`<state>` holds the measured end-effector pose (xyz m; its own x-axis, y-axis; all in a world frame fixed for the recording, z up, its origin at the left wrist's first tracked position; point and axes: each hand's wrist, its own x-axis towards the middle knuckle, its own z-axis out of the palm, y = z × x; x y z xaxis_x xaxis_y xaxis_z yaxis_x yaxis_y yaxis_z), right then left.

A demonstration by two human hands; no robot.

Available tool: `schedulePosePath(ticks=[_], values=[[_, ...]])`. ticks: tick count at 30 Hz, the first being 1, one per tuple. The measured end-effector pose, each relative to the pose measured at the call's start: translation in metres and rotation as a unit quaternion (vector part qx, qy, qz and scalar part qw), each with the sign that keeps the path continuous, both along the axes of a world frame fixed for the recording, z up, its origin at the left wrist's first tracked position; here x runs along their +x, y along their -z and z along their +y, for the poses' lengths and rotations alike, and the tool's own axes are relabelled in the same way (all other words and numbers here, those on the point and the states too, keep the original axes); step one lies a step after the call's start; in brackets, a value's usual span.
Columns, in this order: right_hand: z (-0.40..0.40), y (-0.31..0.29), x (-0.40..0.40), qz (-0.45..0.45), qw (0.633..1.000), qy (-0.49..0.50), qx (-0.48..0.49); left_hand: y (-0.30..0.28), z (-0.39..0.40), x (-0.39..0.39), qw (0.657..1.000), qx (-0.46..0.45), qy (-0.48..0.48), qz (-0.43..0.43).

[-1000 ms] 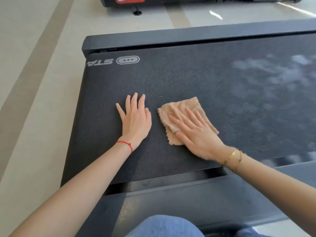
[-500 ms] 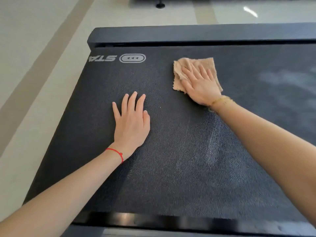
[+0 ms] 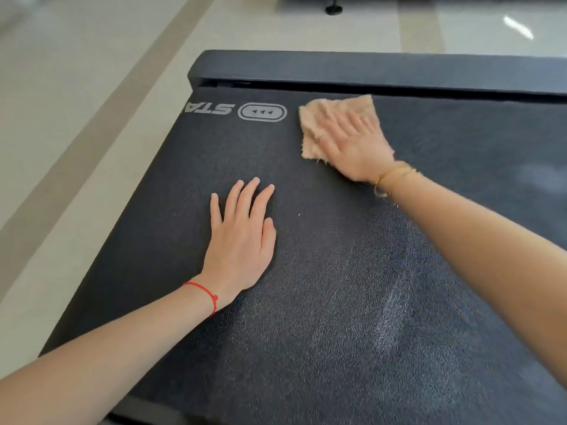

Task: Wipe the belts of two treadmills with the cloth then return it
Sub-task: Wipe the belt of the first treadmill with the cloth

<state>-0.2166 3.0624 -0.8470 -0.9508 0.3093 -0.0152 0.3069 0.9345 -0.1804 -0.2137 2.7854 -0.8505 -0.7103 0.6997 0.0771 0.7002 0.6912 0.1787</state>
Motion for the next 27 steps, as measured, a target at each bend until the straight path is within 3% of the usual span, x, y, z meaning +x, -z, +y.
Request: schedulePosePath(ticks=[4,7,10,16,24,27], values=[[0.014,-0.006,-0.033,-0.012,0.995,0.092,-0.038,0.001,0.000,-0.001,1.000,0.012,-0.002,-0.003],[0.004,-0.005,-0.033,-0.017,0.996,0.077,-0.036,0.001,-0.001,-0.002,1.000,0.019,-0.003,-0.005],[0.012,-0.003,-0.002,-0.023,0.999,0.027,-0.028,0.001,-0.002,-0.002,1.000,0.024,0.001,-0.008],[0.032,-0.009,0.075,-0.023,0.990,0.134,-0.040,0.001,-0.001,-0.001,1.000,0.021,-0.002,-0.005],[-0.095,-0.007,0.207,-0.012,0.998,-0.044,-0.043,0.002,0.001,0.002,1.000,0.025,0.000,0.001],[-0.118,-0.007,0.248,-0.014,0.997,-0.067,-0.036,0.001,0.000,0.002,1.000,0.026,-0.001,0.002]])
